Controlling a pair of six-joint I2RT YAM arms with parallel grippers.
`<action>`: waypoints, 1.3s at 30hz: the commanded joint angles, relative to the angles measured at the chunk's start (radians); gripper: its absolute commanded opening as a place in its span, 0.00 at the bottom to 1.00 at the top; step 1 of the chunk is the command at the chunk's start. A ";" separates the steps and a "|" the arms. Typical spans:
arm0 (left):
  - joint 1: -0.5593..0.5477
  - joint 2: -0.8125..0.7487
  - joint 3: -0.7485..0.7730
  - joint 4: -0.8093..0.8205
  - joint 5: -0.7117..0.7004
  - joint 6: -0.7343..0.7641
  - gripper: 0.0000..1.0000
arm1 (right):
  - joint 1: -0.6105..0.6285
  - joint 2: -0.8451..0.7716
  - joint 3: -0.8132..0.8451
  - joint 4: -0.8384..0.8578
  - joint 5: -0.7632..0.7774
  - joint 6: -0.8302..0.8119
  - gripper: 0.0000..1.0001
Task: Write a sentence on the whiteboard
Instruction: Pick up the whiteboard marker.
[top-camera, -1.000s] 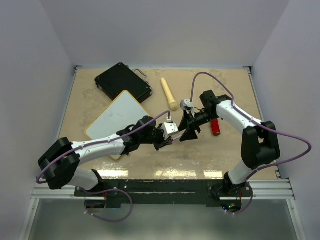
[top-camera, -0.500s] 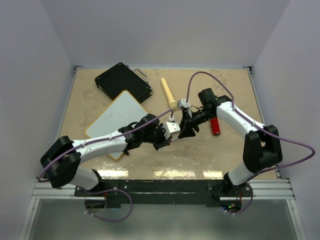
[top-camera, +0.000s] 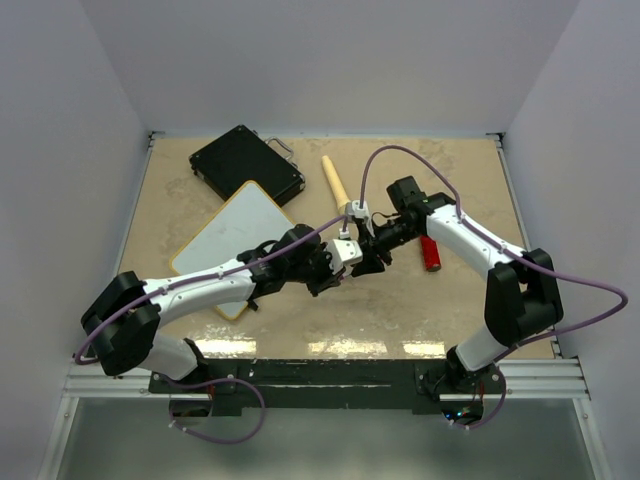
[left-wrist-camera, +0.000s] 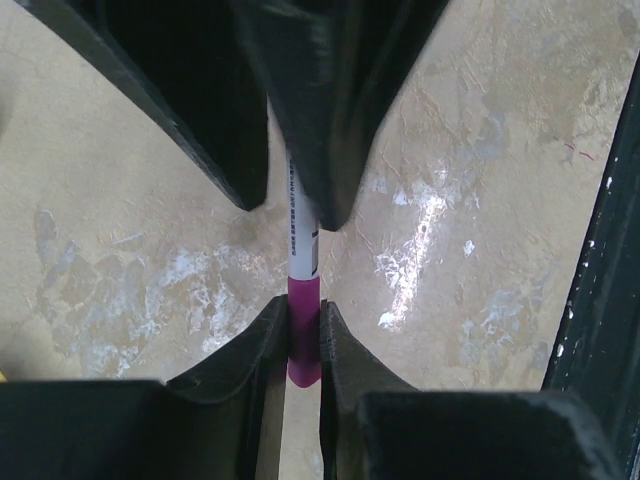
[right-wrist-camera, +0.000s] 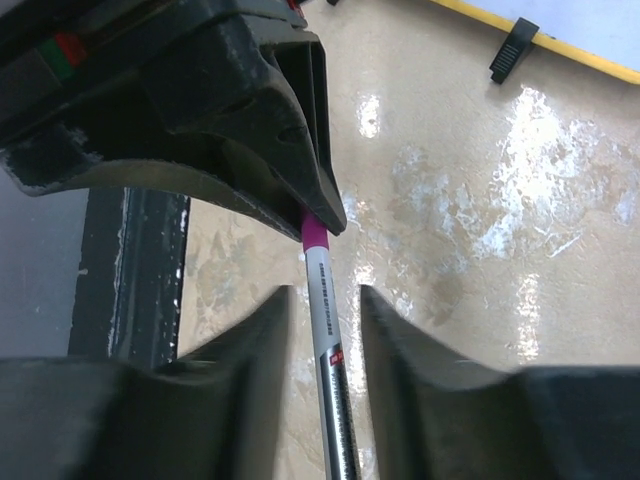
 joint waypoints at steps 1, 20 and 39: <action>0.000 -0.010 0.037 -0.003 -0.021 -0.003 0.00 | 0.005 0.012 0.002 0.027 0.031 0.023 0.45; 0.001 -0.136 -0.145 0.268 -0.009 -0.121 0.00 | -0.052 -0.013 0.044 -0.067 -0.214 -0.051 0.60; 0.000 -0.111 -0.193 0.454 -0.041 -0.253 0.00 | -0.081 -0.031 -0.006 0.099 -0.247 0.138 0.45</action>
